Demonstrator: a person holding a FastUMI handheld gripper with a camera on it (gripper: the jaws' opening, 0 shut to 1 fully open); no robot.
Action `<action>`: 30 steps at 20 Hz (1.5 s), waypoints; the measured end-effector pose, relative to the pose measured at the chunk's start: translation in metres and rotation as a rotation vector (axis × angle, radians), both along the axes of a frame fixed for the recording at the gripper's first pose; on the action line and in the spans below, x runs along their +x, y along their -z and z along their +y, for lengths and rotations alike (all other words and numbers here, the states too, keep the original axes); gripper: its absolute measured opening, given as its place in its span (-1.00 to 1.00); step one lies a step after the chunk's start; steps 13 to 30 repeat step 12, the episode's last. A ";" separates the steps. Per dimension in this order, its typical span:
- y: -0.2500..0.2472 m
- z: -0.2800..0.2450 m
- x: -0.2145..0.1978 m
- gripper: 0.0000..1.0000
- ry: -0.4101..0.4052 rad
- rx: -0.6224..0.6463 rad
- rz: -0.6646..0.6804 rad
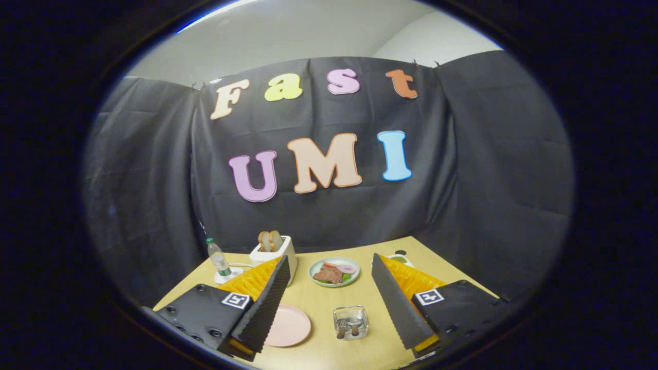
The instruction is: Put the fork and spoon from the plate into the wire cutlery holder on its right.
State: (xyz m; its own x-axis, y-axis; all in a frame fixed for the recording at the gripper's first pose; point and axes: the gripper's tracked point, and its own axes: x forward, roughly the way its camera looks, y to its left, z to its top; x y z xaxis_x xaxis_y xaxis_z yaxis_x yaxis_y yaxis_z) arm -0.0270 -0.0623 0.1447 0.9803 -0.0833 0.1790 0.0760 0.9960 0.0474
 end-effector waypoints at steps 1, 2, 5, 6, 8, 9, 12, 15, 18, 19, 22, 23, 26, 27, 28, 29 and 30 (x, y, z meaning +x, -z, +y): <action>0.001 0.010 -0.003 0.99 0.003 -0.010 -0.022; 0.005 0.019 -0.004 0.99 0.003 -0.013 -0.037; 0.016 0.048 -0.007 0.99 -0.048 0.013 -0.036; 0.019 0.050 -0.009 0.99 -0.050 0.010 -0.032; 0.018 0.051 -0.010 0.99 -0.049 0.012 -0.039; 0.018 0.055 -0.011 0.99 -0.052 0.016 -0.043; 0.016 0.053 -0.017 0.99 -0.040 0.013 -0.058; 0.016 0.053 -0.017 0.99 -0.040 0.013 -0.058; 0.016 0.053 -0.017 0.99 -0.040 0.013 -0.058; 0.016 0.053 -0.017 0.99 -0.040 0.013 -0.058; 0.016 0.053 -0.017 0.99 -0.040 0.013 -0.058; 0.016 0.053 -0.017 0.99 -0.040 0.013 -0.058; 0.016 0.053 -0.017 0.99 -0.040 0.013 -0.058; 0.016 0.053 -0.017 0.99 -0.040 0.013 -0.058; 0.016 0.053 -0.017 0.99 -0.040 0.013 -0.058; 0.016 0.053 -0.017 0.99 -0.040 0.013 -0.058; 0.016 0.053 -0.017 0.99 -0.040 0.013 -0.058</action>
